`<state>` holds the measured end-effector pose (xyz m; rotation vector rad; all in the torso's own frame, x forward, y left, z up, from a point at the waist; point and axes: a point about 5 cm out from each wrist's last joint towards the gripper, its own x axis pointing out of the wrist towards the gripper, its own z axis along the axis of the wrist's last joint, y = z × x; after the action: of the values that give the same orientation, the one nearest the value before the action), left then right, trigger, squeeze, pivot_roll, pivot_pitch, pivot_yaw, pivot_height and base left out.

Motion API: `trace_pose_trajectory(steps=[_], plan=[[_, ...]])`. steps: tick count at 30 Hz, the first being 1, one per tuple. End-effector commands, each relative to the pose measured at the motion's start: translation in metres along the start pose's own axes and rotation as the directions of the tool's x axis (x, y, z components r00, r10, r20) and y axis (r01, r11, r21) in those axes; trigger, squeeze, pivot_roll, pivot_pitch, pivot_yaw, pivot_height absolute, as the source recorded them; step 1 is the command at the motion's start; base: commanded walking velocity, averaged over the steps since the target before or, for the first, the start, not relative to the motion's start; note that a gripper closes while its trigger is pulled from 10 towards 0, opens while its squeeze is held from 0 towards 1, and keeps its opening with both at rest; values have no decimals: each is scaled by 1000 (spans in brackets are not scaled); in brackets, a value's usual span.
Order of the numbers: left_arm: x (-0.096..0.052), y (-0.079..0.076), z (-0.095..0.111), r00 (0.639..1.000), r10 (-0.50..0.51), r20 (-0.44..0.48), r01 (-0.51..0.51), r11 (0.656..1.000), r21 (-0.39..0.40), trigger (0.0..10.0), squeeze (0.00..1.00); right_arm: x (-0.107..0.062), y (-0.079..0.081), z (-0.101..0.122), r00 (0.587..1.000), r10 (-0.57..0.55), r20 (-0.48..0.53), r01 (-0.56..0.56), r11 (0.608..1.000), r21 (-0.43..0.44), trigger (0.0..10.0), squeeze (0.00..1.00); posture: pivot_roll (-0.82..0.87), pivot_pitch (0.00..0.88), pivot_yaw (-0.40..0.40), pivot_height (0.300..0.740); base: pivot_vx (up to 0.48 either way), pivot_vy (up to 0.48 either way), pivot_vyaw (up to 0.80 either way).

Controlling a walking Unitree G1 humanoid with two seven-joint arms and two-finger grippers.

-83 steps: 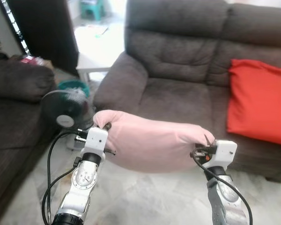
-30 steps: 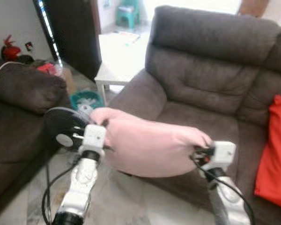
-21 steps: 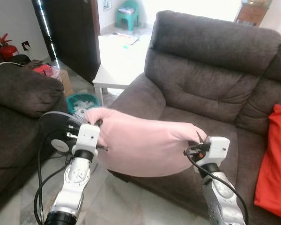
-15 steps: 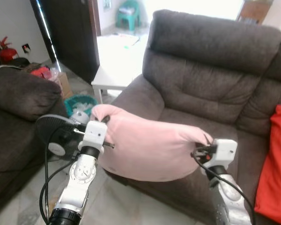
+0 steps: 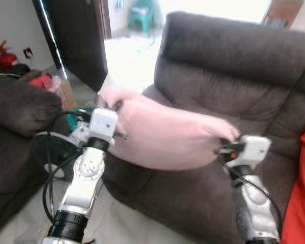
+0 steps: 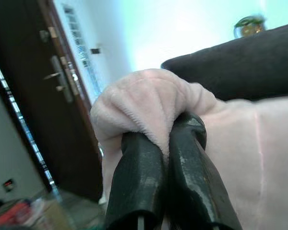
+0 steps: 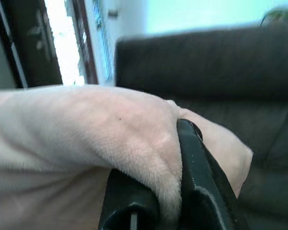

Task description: Move the pillow to the sofa from floor

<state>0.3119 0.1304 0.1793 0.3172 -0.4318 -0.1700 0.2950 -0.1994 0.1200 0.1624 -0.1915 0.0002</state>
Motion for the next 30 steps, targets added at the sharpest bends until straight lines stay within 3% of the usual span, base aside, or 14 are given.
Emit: trace_pose_trajectory(steps=[1, 5, 10, 18, 20, 25, 30], plan=[[5, 15, 11, 998, 47, 48, -47, 999, -8, 10000, 0, 5, -1, 13, 998, -26, 61, 25, 999, 32, 10000, 0, 96, 24, -57, 740, 352, 0, -706], [4, 12, 10, 999, 32, 37, -31, 999, -20, 10000, 0, 3, -4, 11, 998, -34, 51, 34, 999, 1, 10000, 0, 97, 27, -57, 740, 355, 0, -691], [2, 11, 6, 1000, 25, 13, -25, 999, -41, 10000, 0, 2, -2, 7, 999, -36, 39, 36, 999, -1, 10000, 0, 98, 30, -56, 740, 350, 0, 0], [-5, 1, -3, 995, -76, -62, 67, 989, -132, 10000, 0, 0, -4, 2, 998, -59, 2, 59, 998, -20, 10000, 0, 104, 31, -61, 740, 0, 0, 0], [-9, -9, -10, 981, -162, -111, 139, 972, -188, 10000, 0, 1, -10, 2, 996, -89, -9, 89, 995, -45, 10000, 0, 104, 31, -62, 740, 0, 0, 0], [-15, -19, -17, 952, -265, -154, 222, 943, -250, 10000, 0, 2, -21, 2, 986, -164, -11, 162, 983, -86, 10000, 0, 102, 28, -64, 740, 0, 0, 0], [-11, -20, -5, 945, -309, -110, 260, 911, -321, 10000, 0, 4, -29, 11, 972, -231, 34, 233, 967, -105, 10000, 0, 107, 24, -65, 740, 0, 0, 0]])
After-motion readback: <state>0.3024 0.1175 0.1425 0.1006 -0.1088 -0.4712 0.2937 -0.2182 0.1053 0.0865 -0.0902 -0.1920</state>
